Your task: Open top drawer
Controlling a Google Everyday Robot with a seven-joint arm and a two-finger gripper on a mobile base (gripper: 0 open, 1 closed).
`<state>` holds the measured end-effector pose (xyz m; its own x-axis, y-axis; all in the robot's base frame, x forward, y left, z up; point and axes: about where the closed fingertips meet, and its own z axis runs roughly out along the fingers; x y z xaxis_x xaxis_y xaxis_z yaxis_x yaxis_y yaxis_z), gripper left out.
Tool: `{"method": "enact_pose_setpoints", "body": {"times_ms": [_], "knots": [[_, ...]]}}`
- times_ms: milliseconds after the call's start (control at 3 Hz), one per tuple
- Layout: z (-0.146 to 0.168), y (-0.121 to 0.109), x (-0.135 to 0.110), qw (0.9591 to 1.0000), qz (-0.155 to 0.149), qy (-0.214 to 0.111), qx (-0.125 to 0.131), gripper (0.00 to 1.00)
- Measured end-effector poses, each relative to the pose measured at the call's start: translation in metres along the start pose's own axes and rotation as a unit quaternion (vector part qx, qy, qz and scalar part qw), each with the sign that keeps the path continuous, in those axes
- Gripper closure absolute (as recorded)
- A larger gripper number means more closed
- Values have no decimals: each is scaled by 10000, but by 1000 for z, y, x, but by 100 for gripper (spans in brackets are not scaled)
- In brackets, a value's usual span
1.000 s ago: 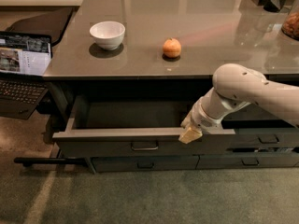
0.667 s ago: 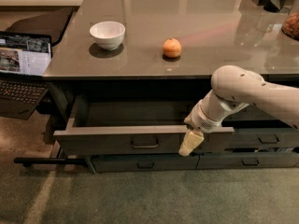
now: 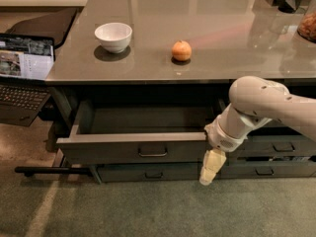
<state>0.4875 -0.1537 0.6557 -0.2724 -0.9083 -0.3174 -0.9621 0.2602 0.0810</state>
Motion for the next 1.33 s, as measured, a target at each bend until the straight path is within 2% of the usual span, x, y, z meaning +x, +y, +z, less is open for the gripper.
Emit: {"method": "enact_pose_setpoints", "body": {"times_ms": [333,667,1000,1333], "knots": [[0,15,16,9998,86,139,-149,19],[-3,21,20,9996,115,181,-200,42],[-4,32,29,9993,161,248,-248,60],[-5,42,35,9990,218,280,-260,43]]}}
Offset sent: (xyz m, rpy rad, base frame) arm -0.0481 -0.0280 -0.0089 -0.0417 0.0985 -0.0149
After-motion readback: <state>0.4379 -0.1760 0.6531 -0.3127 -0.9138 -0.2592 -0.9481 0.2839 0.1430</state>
